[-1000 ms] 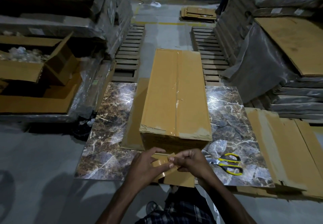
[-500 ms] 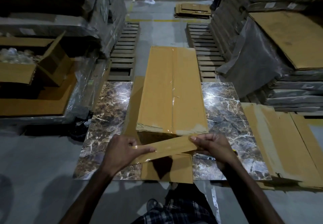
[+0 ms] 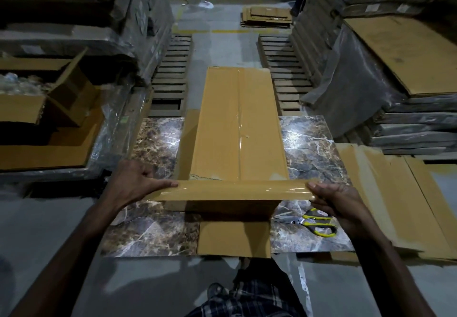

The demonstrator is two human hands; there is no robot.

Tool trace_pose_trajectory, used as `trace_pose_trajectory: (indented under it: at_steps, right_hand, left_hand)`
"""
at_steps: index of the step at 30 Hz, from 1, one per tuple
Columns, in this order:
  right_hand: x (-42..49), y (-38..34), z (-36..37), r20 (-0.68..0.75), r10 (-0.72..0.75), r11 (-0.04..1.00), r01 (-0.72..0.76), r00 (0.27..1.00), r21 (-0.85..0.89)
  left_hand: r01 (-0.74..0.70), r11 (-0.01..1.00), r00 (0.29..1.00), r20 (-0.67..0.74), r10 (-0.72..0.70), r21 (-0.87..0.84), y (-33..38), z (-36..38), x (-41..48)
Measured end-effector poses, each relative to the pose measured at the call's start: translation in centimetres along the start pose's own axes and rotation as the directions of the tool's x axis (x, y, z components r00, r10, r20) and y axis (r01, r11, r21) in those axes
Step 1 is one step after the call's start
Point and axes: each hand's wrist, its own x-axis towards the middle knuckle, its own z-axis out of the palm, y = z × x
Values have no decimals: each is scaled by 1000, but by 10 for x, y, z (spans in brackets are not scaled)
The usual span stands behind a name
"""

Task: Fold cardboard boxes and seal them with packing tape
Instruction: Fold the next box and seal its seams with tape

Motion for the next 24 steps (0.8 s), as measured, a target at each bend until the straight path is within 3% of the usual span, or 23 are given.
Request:
trace_pose_trajectory:
  at_steps: [24]
  right_hand:
    - [26, 23, 17, -23, 76, 997, -76, 997, 19]
  left_hand:
    - [-15, 1000, 998, 67, 17, -27, -22, 14, 34]
